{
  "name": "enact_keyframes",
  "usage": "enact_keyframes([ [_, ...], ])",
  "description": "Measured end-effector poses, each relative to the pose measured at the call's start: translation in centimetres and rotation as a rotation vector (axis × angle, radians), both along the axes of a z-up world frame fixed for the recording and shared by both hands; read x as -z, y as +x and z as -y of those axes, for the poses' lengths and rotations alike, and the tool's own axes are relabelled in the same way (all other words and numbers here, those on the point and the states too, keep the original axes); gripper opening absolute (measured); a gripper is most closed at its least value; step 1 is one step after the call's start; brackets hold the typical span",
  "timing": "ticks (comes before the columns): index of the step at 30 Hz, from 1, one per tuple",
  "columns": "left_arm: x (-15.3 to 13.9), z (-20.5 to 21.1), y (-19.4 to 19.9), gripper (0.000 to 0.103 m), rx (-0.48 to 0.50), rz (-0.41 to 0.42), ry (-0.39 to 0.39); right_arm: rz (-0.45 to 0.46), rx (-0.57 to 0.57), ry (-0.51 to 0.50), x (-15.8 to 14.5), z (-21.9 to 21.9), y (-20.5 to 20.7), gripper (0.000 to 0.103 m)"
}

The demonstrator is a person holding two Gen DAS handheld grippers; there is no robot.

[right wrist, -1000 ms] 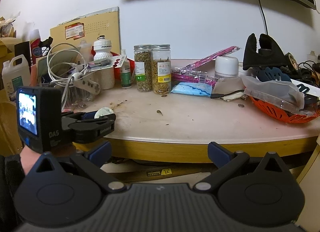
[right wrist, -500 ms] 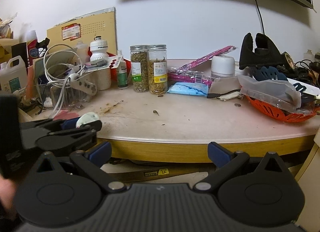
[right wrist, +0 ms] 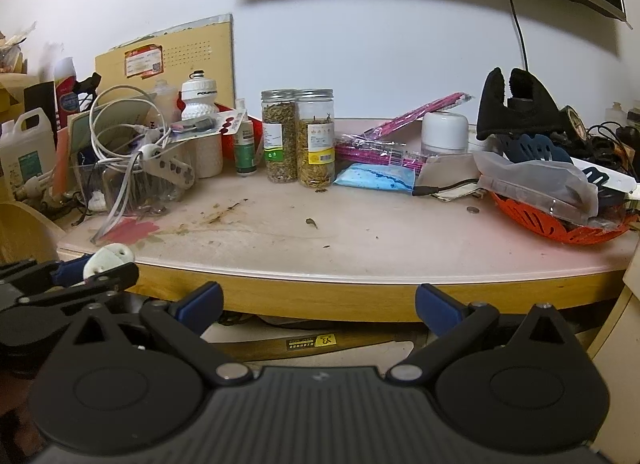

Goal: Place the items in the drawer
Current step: 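Carry the white item in the left tool down toward the open drawer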

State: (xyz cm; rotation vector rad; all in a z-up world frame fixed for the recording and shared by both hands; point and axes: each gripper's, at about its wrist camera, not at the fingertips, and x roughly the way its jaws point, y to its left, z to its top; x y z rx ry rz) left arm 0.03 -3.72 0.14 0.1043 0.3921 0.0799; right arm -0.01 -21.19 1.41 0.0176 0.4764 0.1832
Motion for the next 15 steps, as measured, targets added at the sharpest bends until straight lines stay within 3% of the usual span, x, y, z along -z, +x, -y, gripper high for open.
enact_keyframes([
  [15,2.6,-0.4,1.9,0.03,-0.027,-0.136,0.014,-0.034,-0.011,-0.014,0.6,-0.3,0.3,0.102],
])
